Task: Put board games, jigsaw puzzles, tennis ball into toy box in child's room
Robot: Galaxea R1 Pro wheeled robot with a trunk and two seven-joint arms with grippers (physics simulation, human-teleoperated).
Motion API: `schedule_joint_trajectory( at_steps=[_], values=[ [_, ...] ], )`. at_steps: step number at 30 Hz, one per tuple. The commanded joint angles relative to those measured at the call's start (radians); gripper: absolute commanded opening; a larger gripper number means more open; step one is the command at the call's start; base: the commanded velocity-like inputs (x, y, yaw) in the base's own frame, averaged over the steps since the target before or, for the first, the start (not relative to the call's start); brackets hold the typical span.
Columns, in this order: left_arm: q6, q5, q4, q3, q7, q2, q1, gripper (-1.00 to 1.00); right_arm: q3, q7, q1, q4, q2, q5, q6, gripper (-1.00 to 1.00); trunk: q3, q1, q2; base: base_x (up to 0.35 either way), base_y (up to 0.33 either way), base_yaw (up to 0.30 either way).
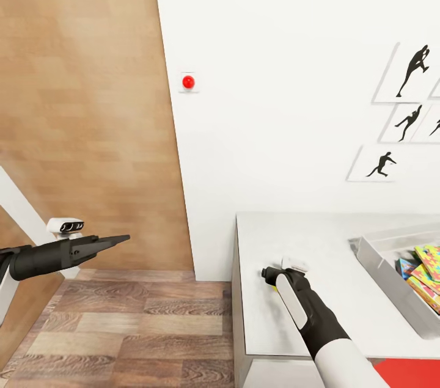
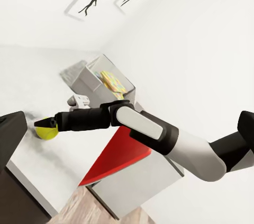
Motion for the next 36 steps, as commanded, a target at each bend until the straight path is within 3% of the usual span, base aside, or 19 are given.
schedule_joint_trajectory(
  at_steps=[1,14,15,36],
  values=[
    [0.011,-0.001,0.0,0.0,-0.004,0.0,-0.001,1.0,0.003,-0.01,-0.001,-0.001,0.0,-0.01,0.001,1.0,-0.002,0.001,-0.002,0.0,0.0,0.0],
    [0.011,-0.001,0.0,0.0,-0.004,0.0,-0.001,1.0,0.001,-0.01,-0.002,0.0,-0.002,-0.011,0.001,1.0,-0.002,0.001,-0.002,0.0,0.0,0.0],
    [0.011,0.0,0.0,0.0,-0.004,0.0,-0.001,1.0,0.0,-0.01,-0.002,0.001,-0.002,-0.012,0.001,-1.0,-0.002,0.001,-0.002,0.0,0.0,0.0],
    [0.011,-0.001,0.0,-0.003,-0.004,0.0,-0.001,1.0,0.0,-0.012,-0.004,0.02,0.0,-0.01,0.0,-1.0,-0.002,0.001,-0.002,0.0,0.0,0.0]
  ],
)
